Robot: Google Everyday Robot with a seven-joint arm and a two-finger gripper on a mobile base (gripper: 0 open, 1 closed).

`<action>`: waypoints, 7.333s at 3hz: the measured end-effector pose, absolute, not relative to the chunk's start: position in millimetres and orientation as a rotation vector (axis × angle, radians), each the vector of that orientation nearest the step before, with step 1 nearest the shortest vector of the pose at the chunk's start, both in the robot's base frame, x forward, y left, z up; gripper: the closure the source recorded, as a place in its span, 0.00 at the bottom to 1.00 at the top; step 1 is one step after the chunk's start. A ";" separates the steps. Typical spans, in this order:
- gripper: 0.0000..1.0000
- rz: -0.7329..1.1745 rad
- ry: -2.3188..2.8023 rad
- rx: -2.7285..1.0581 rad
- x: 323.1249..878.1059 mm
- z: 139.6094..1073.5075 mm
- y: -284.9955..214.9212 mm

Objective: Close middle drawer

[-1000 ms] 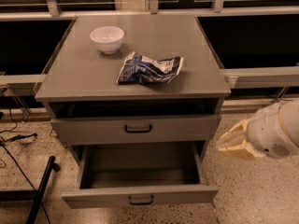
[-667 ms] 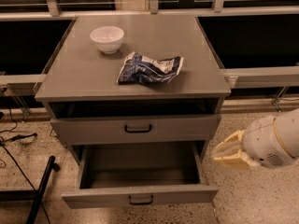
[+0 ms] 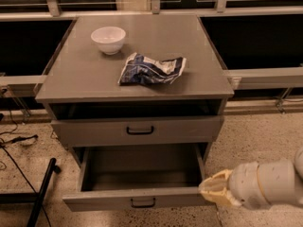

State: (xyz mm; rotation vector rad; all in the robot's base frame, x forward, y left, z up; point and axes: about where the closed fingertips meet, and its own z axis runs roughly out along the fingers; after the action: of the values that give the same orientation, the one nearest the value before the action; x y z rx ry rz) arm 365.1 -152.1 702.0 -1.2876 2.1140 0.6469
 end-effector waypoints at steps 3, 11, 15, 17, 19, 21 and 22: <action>1.00 0.562 2.114 -1.216 356.8 643.7 -132.6; 1.00 0.266 2.005 -1.509 409.8 437.3 -173.6; 1.00 0.323 1.939 -1.526 437.3 377.4 -148.5; 1.00 0.315 1.916 -1.520 461.4 368.2 -139.8; 1.00 0.243 1.867 -1.495 510.2 383.3 -135.6; 1.00 0.181 1.821 -1.461 556.0 395.6 -125.2; 1.00 0.101 1.765 -1.444 560.8 401.0 -117.3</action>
Offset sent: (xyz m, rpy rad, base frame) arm -0.0182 0.0208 -0.0466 0.0214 -0.0079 -0.0372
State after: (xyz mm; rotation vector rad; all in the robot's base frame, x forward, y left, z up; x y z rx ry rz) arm 560.8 -117.3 401.0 -1.4436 1.7649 0.1010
